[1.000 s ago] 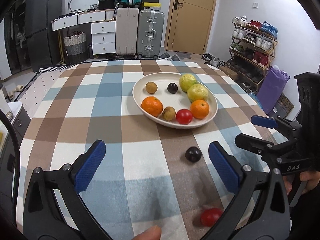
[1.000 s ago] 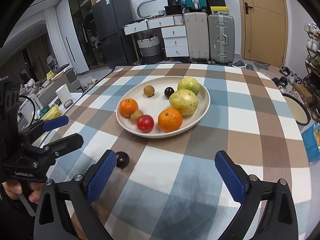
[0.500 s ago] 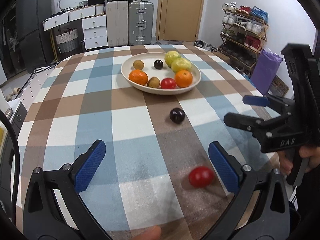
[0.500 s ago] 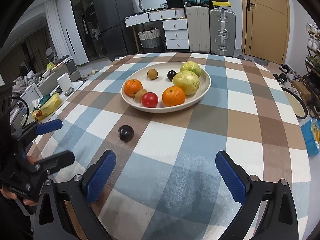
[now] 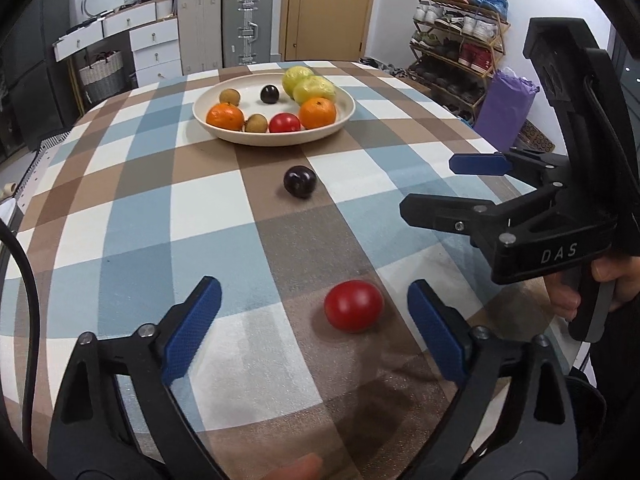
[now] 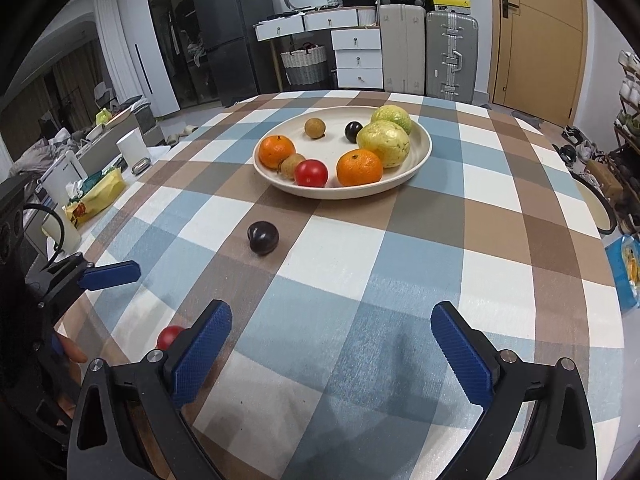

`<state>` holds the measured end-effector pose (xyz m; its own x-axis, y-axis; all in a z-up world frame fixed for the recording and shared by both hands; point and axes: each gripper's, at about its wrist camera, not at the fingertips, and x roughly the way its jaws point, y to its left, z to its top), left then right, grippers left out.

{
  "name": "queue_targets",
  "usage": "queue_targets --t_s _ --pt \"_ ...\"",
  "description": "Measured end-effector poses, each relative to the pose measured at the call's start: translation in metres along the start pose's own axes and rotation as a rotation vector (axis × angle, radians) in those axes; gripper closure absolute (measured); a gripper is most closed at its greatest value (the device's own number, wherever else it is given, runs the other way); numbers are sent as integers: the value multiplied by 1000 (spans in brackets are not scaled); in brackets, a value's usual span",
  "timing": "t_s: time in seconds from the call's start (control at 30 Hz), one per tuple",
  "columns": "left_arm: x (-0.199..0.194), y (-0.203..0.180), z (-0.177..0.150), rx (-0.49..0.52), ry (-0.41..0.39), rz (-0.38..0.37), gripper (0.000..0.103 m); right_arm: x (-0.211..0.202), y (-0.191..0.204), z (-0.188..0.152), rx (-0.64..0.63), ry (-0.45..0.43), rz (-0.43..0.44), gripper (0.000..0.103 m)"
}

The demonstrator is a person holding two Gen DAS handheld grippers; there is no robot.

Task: Organize fruits
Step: 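Grasp the red tomato with the left tool, then grasp the black plum with the right tool while the left tool holds the tomato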

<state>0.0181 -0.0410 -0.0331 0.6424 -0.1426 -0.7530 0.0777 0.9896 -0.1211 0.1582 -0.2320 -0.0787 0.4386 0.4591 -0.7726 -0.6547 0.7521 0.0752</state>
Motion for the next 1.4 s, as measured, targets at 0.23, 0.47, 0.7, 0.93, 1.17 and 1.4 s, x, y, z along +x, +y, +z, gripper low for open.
queue_targets --t_s 0.23,0.47,0.7,0.93,1.17,1.4 --pt "8 -8 -6 45 38 -78 46 -2 -2 -5 -7 7 -10 1" --pt "6 -11 -7 84 32 -125 74 1 -1 -2 -5 4 -8 1" --pt "-1 -1 -2 49 -5 -109 74 4 -4 1 10 1 8 1" --pt "-5 22 10 -26 -43 -73 74 11 -2 6 5 7 23 1" --pt "-4 45 31 -86 -86 -24 74 24 5 18 -11 15 56 9" --pt "3 65 54 -128 -119 10 74 45 16 27 -40 50 81 21"
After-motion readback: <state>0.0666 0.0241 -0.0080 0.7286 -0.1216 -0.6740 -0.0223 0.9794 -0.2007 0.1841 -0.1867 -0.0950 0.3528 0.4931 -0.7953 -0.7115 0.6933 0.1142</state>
